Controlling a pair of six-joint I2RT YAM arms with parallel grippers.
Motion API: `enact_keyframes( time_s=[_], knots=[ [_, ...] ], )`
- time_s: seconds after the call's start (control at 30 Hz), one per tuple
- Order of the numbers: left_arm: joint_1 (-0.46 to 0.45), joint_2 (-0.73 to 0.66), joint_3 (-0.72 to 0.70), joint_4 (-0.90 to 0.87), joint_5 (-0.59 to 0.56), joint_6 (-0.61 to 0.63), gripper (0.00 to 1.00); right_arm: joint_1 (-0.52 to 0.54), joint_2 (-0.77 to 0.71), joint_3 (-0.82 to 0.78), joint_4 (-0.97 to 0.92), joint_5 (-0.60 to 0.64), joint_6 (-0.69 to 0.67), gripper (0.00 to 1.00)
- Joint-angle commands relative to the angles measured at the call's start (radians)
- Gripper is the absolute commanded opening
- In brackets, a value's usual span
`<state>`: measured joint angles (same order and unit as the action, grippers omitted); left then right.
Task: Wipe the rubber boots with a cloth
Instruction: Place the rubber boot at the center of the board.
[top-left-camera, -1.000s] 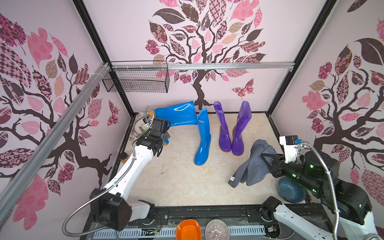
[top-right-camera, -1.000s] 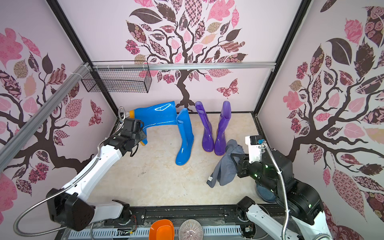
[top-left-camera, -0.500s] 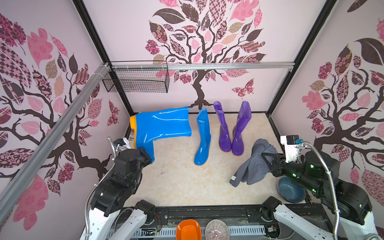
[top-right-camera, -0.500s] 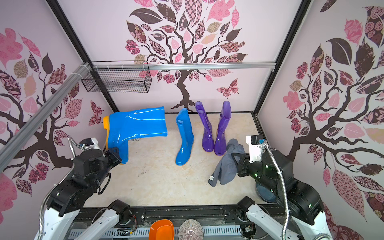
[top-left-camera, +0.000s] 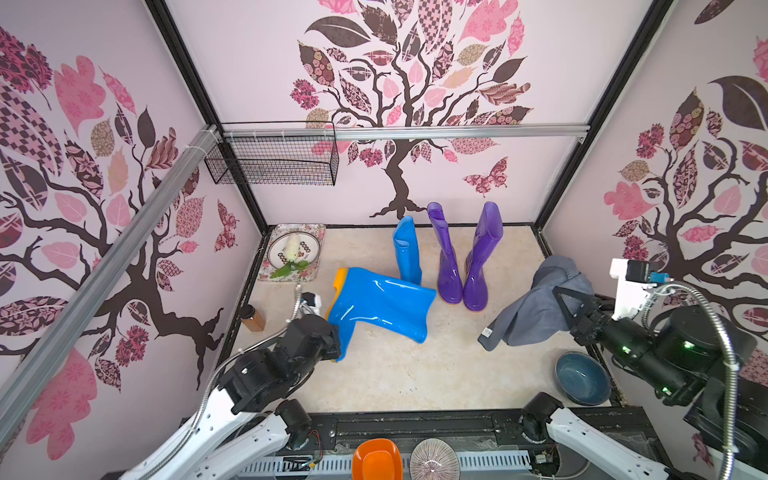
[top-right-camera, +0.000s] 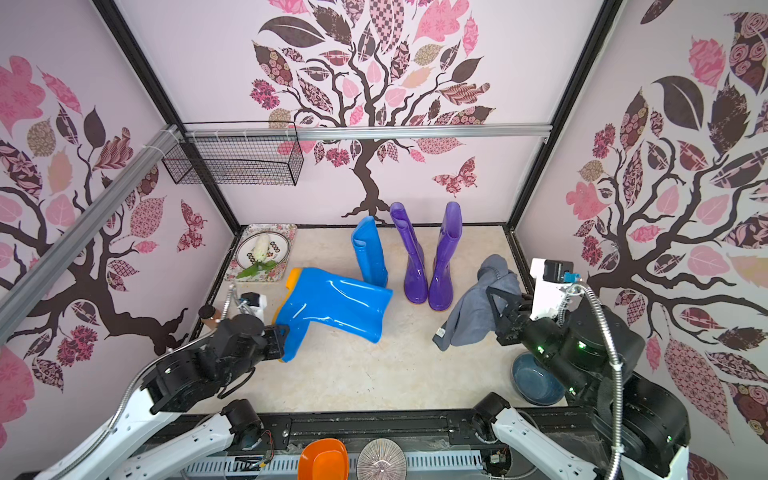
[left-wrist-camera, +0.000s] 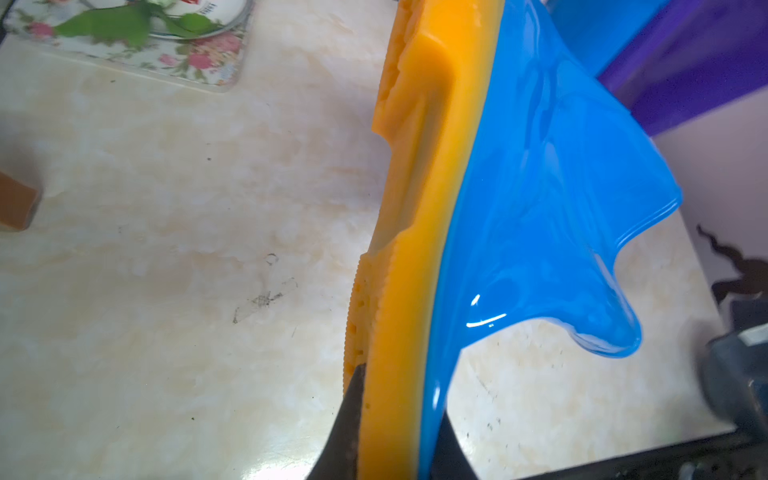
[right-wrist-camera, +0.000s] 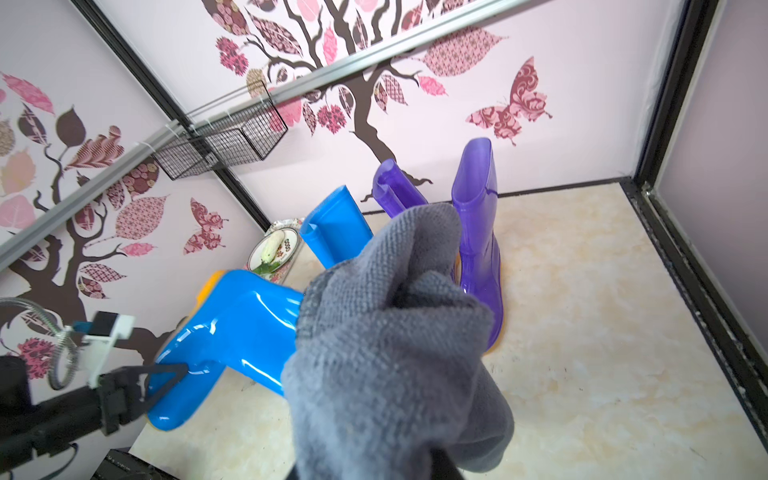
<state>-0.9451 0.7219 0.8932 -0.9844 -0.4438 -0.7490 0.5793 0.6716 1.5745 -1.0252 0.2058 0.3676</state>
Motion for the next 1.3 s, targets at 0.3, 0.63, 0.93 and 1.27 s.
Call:
enact_keyframes(
  time_s=[0.3,0.63,0.93,1.27],
  knots=[
    [-0.332,0.377,-0.010,0.402,-0.171,-0.107,0.00,0.001,0.041,-0.059,0.090,-0.258,0.022,0.00],
    [-0.433,0.601,-0.006,0.512,-0.102,-0.203,0.00,0.001,-0.149,-0.622,0.380,-0.510,0.272,0.00],
    [-0.467,0.733,-0.044,0.634,0.032,-0.155,0.00,0.001,-0.190,-0.950,0.453,-0.458,0.349,0.00],
    [-0.467,0.824,-0.114,0.718,0.019,-0.139,0.00,0.010,-0.005,-1.215,0.730,-0.375,0.483,0.00]
  ],
)
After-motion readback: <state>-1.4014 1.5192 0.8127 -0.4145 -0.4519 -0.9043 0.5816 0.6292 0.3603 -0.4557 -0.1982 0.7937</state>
